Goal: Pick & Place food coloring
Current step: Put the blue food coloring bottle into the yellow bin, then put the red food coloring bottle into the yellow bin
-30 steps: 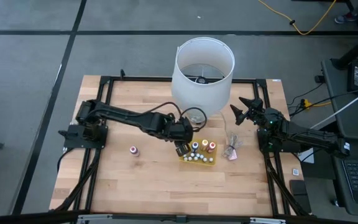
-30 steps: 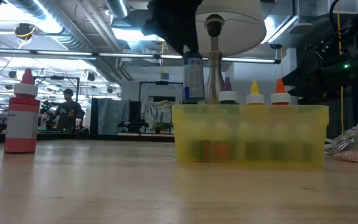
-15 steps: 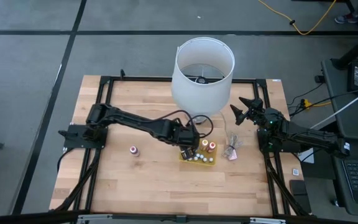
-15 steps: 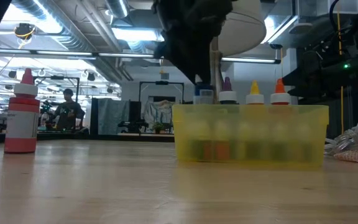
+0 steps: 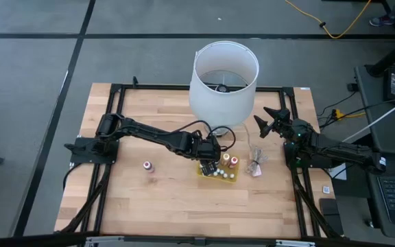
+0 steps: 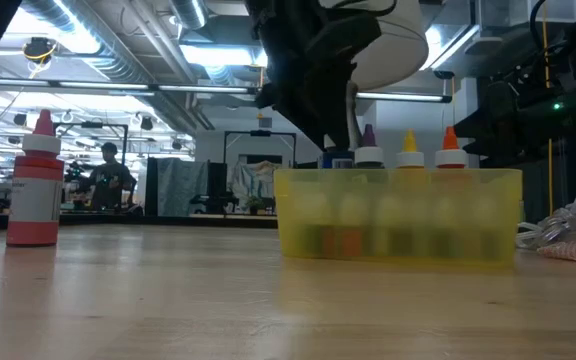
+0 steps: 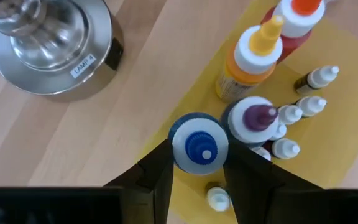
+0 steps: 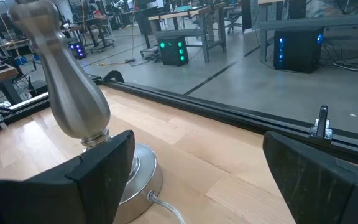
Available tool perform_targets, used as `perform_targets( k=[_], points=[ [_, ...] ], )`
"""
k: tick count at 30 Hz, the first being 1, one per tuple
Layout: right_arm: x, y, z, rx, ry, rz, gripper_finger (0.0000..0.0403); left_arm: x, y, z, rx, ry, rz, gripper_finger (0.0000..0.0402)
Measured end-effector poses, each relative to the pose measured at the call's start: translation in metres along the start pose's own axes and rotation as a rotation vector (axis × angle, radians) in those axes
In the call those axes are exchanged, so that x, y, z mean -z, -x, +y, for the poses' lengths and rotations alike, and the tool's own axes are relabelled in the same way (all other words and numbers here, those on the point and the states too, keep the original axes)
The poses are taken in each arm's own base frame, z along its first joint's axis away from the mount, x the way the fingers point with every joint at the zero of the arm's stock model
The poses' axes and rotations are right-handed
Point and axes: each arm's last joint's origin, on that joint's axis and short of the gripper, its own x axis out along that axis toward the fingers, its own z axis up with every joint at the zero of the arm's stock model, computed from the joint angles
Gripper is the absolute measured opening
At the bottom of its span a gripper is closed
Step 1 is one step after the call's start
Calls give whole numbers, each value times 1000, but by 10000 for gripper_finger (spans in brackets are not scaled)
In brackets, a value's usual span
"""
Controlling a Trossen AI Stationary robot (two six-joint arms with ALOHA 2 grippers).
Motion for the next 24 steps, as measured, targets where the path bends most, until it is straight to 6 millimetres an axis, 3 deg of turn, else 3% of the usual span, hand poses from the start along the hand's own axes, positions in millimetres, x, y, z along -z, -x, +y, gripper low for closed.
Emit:
perform_targets(
  k=[6, 24],
  points=[
    [0, 0, 0, 0, 0, -1, 355, 6, -7, 2, 3, -8, 27, 121],
    [0, 0, 0, 0, 0, 0, 355, 3, -9, 4, 32, -25, 13, 172]
  ],
)
